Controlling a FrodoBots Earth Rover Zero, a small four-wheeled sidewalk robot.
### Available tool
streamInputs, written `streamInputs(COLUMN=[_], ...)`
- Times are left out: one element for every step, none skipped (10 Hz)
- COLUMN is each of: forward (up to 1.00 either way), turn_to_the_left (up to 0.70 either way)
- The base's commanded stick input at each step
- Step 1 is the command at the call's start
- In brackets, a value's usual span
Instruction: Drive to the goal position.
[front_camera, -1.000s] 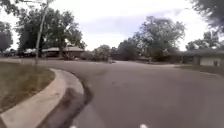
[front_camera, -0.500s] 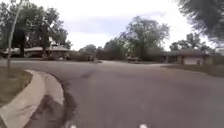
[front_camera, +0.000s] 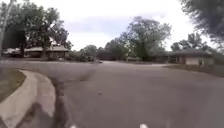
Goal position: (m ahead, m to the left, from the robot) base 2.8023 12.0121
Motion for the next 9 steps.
streamInputs(forward=[0.70,0.70,0.70,0.70,0.70,0.70,0.70,0.70,0.70], turn_to_the_left=[0.00,0.05,0.35,0.35,0.35,0.35,0.35,0.35,0.35])
